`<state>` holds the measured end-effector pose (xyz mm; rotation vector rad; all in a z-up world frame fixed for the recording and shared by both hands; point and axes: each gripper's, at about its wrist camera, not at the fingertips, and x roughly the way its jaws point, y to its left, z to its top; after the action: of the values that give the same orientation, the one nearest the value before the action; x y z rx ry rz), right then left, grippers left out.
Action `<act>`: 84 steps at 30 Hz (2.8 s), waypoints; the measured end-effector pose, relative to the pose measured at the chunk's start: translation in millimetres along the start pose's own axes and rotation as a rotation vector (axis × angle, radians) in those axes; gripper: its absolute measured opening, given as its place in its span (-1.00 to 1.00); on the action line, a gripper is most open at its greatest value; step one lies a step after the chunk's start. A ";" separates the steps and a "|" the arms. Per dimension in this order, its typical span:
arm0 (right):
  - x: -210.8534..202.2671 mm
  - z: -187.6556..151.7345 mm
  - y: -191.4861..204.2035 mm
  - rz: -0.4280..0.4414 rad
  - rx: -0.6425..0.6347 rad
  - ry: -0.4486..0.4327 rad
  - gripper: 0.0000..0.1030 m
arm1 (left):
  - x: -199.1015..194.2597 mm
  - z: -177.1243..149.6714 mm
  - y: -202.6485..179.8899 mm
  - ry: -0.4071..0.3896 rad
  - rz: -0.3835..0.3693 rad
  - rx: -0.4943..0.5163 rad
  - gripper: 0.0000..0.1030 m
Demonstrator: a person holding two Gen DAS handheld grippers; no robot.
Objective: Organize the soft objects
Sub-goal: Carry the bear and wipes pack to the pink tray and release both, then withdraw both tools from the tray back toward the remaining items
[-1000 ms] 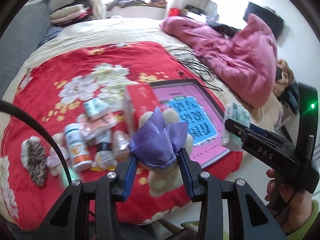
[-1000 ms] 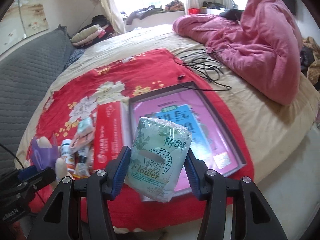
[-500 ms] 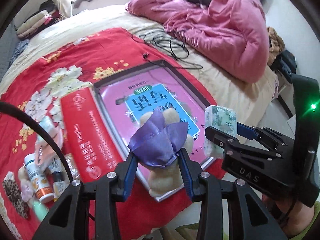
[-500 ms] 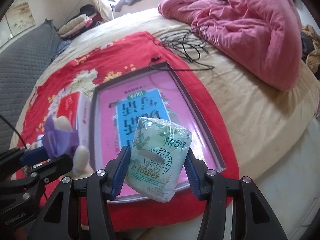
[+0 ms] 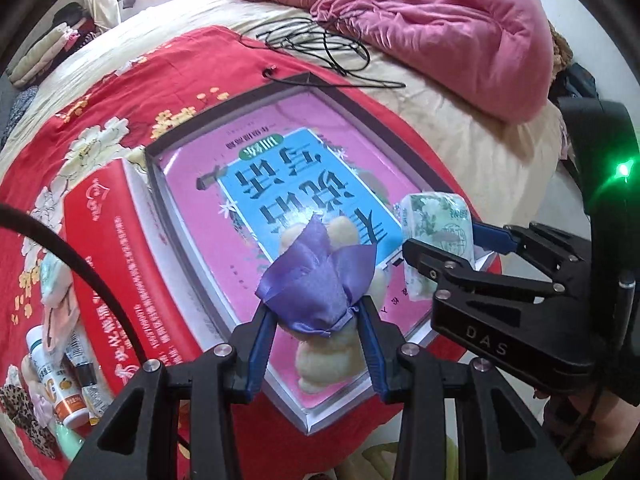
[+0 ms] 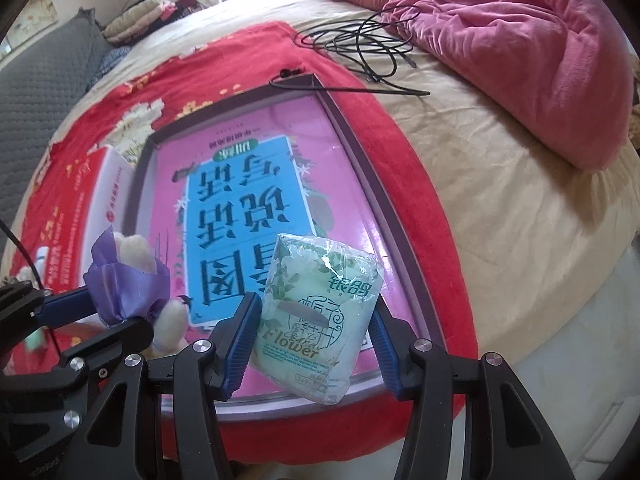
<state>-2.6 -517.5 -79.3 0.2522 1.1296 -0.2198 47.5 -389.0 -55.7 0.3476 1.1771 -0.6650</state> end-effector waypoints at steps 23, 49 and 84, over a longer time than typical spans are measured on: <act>-19.2 4.3 -17.0 -0.034 0.036 -0.041 0.26 | 27.1 3.7 -5.5 0.065 -0.002 0.010 -0.16; -56.7 -1.5 -1.7 -0.068 0.035 -0.107 0.41 | -41.6 -24.6 11.0 -0.033 -0.035 -0.063 0.33; -123.4 -0.7 145.9 -0.049 -0.180 -0.239 0.42 | -160.1 -116.1 145.2 -0.221 0.032 -0.325 0.51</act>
<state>-10.3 -373.0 45.5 0.0367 0.9123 -0.1851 19.7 -164.1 38.4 0.0178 1.0444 -0.4605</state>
